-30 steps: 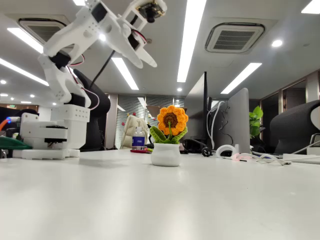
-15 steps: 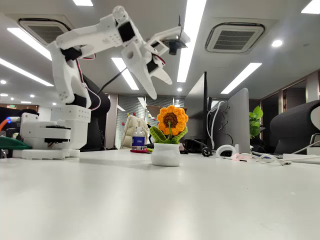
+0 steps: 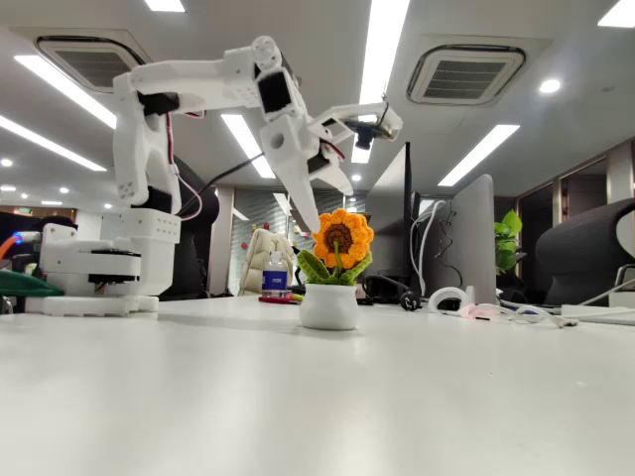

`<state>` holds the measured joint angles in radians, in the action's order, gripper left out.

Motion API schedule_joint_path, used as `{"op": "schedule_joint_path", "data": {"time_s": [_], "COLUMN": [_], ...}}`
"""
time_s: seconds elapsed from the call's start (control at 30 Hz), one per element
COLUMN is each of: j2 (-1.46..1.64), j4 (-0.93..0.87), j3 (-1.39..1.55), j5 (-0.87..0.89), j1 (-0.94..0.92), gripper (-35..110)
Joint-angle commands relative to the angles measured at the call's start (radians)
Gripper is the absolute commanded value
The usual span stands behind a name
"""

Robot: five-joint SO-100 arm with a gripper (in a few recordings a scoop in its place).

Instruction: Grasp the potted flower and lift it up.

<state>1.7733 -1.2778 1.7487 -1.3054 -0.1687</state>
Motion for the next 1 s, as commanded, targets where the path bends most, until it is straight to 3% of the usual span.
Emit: {"op": "schedule_joint_path", "data": {"time_s": [0.0,0.97], "j2": [-0.006,-0.112], "j4": [0.026,0.126], "j3": [0.000,-0.018], "j5": [-0.011,0.002], "j1": [-0.018,0.038], "gripper": [73,73]}}
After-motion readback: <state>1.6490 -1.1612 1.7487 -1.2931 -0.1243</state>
